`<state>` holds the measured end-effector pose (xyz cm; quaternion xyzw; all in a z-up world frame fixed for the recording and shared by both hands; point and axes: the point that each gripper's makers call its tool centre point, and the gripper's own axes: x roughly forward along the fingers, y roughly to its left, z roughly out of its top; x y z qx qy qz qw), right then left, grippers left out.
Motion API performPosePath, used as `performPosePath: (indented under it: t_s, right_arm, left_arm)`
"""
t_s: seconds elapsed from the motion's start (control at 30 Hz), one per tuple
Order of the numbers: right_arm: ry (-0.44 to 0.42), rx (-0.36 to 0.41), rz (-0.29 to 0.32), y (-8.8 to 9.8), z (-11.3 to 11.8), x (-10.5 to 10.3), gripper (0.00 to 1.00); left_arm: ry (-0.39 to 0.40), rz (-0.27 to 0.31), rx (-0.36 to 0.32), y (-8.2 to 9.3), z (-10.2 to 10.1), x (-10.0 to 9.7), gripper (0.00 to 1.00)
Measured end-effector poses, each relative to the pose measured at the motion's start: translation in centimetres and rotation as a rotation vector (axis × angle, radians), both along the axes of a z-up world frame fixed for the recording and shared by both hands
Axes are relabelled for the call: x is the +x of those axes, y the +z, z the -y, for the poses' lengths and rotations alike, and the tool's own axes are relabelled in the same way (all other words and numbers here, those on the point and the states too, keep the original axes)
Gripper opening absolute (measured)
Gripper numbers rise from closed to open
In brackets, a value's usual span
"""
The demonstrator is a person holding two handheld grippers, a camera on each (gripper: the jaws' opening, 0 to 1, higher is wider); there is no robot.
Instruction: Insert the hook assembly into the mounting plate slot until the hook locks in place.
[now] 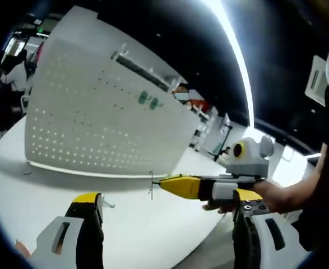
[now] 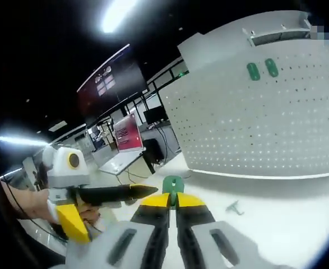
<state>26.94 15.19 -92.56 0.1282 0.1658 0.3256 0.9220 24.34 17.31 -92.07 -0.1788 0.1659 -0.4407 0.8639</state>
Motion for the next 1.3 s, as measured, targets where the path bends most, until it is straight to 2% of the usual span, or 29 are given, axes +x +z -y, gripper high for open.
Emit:
performPosePath:
  t_s: [0.13,0.47,0.6,0.77,0.97,1.3]
  right_arm:
    - [-0.017,-0.012,0.026,0.3,0.3,0.5,0.0]
    - [-0.18,-0.118,0.253,3.5,2.6,3.2,0.0]
    - [-0.256,-0.126,0.28,4.3,4.0,4.7,0.0]
    - [-0.327,-0.15,0.312,5.0,5.8,6.7,0.0]
    - [-0.423,-0.18,0.358,6.4,8.5,9.5,0.0]
    - [-0.518,-0.176,0.388,8.0,12.4,13.0,0.0]
  left_arm:
    - [0.0,-0.006,-0.003,0.0,-0.1,-0.3,1.0]
    - [0.034,-0.015,0.007,-0.1,-0.6,0.1,1.0]
    - [0.034,-0.029,0.059,-1.2,-1.3,0.3,1.0]
    - [0.057,-0.026,0.057,-1.1,-2.1,0.7,1.0]
    - [0.065,-0.03,0.066,-1.2,-2.1,0.9,1.0]
    - [0.072,-0.042,0.074,-1.5,-2.4,1.2,1.0]
